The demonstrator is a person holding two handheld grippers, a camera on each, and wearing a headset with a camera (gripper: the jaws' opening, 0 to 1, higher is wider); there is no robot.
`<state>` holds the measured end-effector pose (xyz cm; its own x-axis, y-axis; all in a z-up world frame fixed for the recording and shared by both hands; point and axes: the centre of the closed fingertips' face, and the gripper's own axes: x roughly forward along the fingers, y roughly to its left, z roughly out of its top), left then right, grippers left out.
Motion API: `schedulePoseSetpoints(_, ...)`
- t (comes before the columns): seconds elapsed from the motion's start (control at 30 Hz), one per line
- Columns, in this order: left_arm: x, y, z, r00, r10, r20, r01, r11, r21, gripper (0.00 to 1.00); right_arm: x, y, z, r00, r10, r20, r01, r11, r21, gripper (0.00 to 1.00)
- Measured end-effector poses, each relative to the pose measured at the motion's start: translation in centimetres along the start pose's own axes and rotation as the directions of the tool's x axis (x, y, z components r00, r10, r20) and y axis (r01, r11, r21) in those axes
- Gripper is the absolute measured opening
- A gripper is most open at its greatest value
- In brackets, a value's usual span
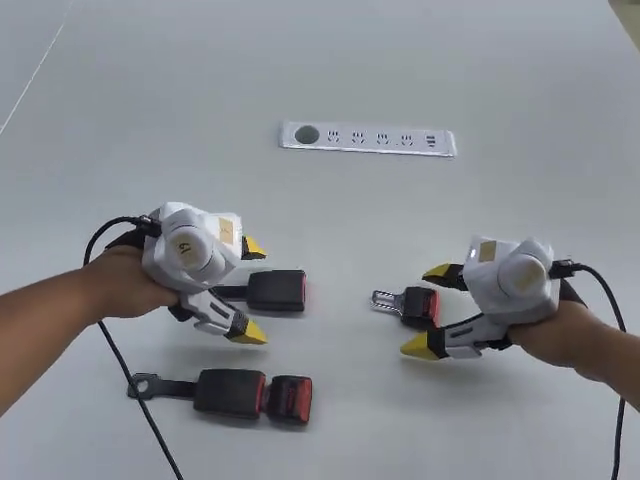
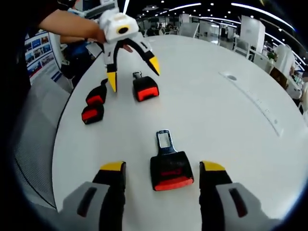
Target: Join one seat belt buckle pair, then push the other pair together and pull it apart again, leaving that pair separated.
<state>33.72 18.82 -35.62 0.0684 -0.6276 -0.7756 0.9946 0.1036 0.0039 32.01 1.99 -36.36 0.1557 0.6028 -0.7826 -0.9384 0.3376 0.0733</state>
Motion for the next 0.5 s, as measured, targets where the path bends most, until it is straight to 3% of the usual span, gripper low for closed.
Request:
schedulePoseSetpoints(0.07, 0.2, 0.5, -0.9, 0.9989, 0.009, -0.047, -0.007, 0.999, 0.050, 0.66, -0.1, 0.2, -0.1, 0.9995, 0.030, -0.013, -0.030, 1.000, -0.002, 0.57)
schedulePoseSetpoints(0.2, 0.7, -0.1, -0.7, 0.9990, -0.025, -0.037, 0.027, 0.999, 0.029, 0.61, -0.2, -0.1, -0.7, 0.9980, 0.039, -0.049, -0.042, 0.997, -0.062, 0.53)
schedulePoseSetpoints(0.27, 0.7, -0.3, -0.9, 0.9979, -0.029, -0.058, 0.032, 0.998, 0.053, 0.59, -0.2, 0.0, -1.2, 0.9961, 0.054, -0.070, -0.059, 0.996, -0.070, 0.51)
schedulePoseSetpoints(0.3, 0.6, -0.5, -0.4, 0.9984, -0.043, -0.036, 0.044, 0.998, 0.042, 0.58, -0.2, 0.1, -1.6, 0.9937, 0.068, -0.090, -0.074, 0.995, -0.072, 0.50)
schedulePoseSetpoints(0.37, 0.6, -0.4, -0.5, 0.9981, -0.043, -0.044, 0.044, 0.999, 0.028, 0.58, -0.2, -0.1, -1.5, 0.9949, 0.059, -0.082, -0.066, 0.995, -0.081, 0.48)
schedulePoseSetpoints(0.5, 0.5, -0.7, -0.3, 0.9975, -0.061, -0.035, 0.063, 0.997, 0.055, 0.57, 0.0, -0.7, -1.2, 0.9947, 0.047, -0.092, -0.054, 0.996, -0.074, 0.42)
